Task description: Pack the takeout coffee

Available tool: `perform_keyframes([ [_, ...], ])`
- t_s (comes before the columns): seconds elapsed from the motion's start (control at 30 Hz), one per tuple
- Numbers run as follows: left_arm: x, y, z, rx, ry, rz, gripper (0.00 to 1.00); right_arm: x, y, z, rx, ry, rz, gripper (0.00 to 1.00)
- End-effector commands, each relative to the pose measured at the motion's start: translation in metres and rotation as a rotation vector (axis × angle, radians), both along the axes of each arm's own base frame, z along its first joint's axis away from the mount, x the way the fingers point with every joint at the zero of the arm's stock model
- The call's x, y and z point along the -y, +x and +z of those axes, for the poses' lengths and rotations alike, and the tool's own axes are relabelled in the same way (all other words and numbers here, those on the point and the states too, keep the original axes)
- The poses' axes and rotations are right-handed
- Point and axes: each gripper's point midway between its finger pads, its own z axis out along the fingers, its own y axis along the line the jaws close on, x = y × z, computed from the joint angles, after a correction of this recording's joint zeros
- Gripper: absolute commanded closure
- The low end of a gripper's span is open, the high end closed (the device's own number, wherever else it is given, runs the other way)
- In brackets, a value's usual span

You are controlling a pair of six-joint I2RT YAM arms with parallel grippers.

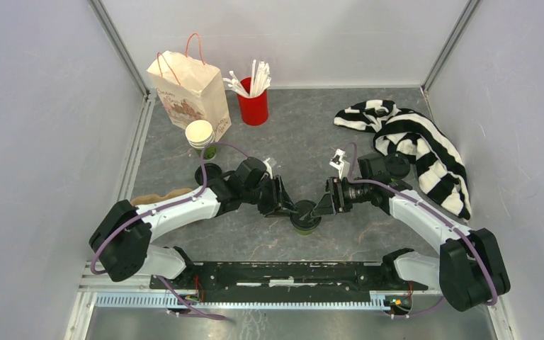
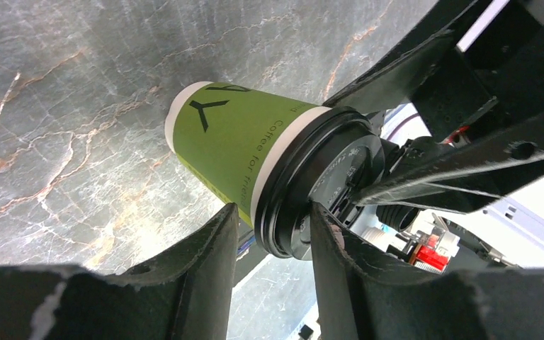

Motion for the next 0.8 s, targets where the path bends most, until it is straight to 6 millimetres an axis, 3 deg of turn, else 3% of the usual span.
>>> perform_keyframes([
  [0.0, -0.007, -0.002, -0.007, 0.004, 0.046, 0.009, 0.52, -0.002, 0.016, 0.025, 0.079, 0.03, -0.009, 0.3],
  [0.1, -0.01, -0.003, -0.013, -0.007, 0.061, 0.013, 0.53, -0.002, 0.018, 0.025, 0.067, 0.064, -0.03, 0.29],
  [0.23, -0.014, -0.006, -0.021, -0.021, 0.079, 0.017, 0.54, 0.001, 0.018, 0.01, 0.036, 0.049, -0.037, 0.35],
  [0.3, -0.019, -0.008, -0.028, -0.032, 0.097, 0.023, 0.55, 0.003, 0.017, -0.005, 0.016, 0.039, -0.049, 0.38],
  [0.47, -0.029, -0.019, -0.05, -0.068, 0.123, 0.033, 0.58, 0.013, -0.009, -0.058, -0.1, -0.013, -0.055, 0.43],
  [0.53, -0.027, -0.019, -0.04, -0.056, 0.093, 0.03, 0.57, 0.013, -0.01, -0.055, -0.113, -0.013, -0.048, 0.44],
  [0.67, -0.016, -0.016, -0.004, -0.003, -0.01, 0.016, 0.46, 0.01, 0.014, -0.019, -0.008, -0.012, -0.059, 0.38],
  [0.77, -0.012, -0.015, 0.004, -0.007, -0.036, 0.015, 0.42, 0.007, 0.021, 0.001, 0.02, -0.002, -0.05, 0.28],
])
